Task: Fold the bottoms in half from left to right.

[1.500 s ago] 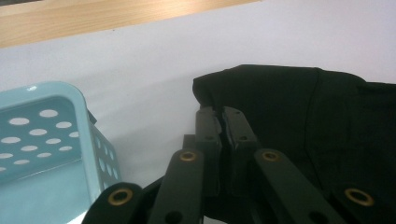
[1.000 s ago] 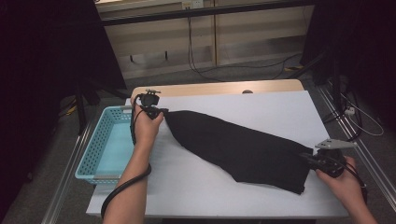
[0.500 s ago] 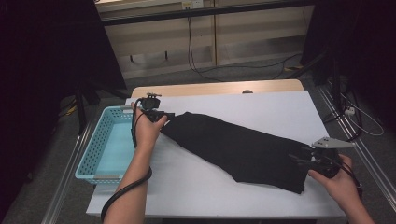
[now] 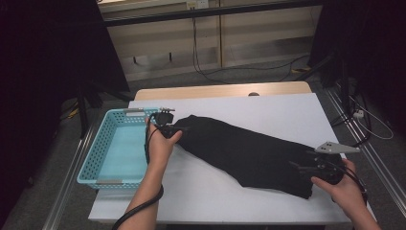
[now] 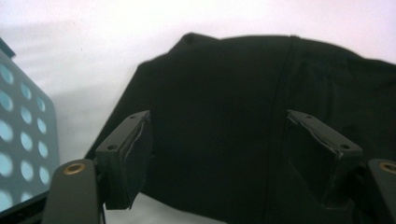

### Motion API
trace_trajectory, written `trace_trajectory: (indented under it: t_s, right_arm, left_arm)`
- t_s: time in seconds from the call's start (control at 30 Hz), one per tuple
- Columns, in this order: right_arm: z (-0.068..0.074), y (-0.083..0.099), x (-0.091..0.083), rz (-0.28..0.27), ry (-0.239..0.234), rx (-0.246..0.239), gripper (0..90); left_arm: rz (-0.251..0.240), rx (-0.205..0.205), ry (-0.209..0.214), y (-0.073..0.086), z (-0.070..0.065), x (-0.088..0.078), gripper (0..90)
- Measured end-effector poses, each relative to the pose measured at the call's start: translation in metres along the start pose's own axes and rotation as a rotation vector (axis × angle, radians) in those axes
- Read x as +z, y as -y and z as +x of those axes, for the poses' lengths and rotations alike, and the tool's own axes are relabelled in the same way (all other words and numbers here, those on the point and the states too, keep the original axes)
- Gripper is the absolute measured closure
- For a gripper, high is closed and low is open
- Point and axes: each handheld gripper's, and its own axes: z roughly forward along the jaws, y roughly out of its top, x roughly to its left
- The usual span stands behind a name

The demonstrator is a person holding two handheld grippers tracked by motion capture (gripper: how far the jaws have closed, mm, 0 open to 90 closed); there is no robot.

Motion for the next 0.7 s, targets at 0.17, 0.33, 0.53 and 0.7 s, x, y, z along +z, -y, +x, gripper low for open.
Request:
trace_trajectory:
  t_s: [0.17,0.33,0.53,0.7]
  right_arm:
    - [0.001,-0.001,-0.001,-0.008,-0.009,0.0,22.5]
    - [0.005,-0.001,-0.002,-0.008,-0.017,-0.003,22.1]
    - [0.007,-0.002,0.001,-0.002,-0.029,-0.023,21.7]
    - [0.007,-0.001,0.002,0.006,-0.031,-0.03,21.8]
  left_arm:
    - [0.002,0.006,-0.013,0.01,-0.006,0.001,24.3]
    - [0.004,0.01,-0.029,0.016,-0.006,0.0,24.2]
    - [-0.006,0.0,-0.068,0.023,-0.007,0.007,23.3]
    - [0.003,-0.005,-0.074,0.031,-0.007,0.021,22.7]
